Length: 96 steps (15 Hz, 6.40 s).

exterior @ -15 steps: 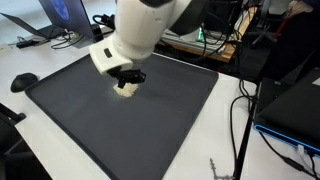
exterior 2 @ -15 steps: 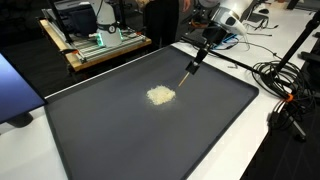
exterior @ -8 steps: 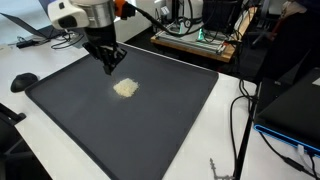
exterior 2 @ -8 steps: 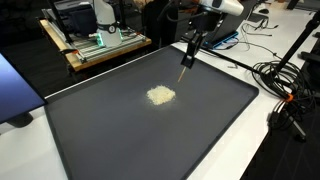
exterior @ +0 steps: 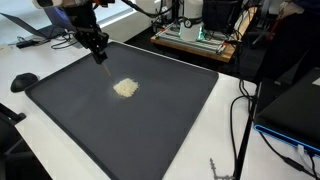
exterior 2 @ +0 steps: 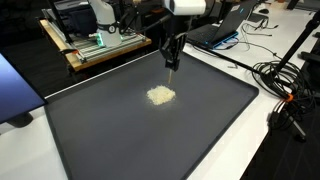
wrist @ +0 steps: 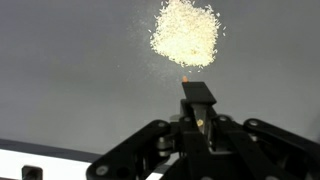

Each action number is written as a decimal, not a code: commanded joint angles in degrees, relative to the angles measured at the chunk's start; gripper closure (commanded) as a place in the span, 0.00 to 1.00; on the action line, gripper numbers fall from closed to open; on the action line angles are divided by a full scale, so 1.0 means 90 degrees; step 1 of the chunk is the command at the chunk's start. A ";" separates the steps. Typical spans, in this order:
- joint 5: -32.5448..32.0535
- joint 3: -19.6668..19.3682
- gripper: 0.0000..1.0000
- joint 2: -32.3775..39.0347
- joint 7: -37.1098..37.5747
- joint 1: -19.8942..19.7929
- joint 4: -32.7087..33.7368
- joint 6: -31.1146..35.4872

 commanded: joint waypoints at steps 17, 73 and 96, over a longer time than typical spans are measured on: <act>0.3302 -0.0154 0.97 0.0172 -0.3113 -0.1516 -0.0206 -0.0280; 0.5043 -0.1369 0.97 -0.1856 -0.2761 -0.0128 -0.4100 0.2516; -0.0866 -0.0388 0.97 -0.2404 0.0081 0.0853 -0.3873 0.2700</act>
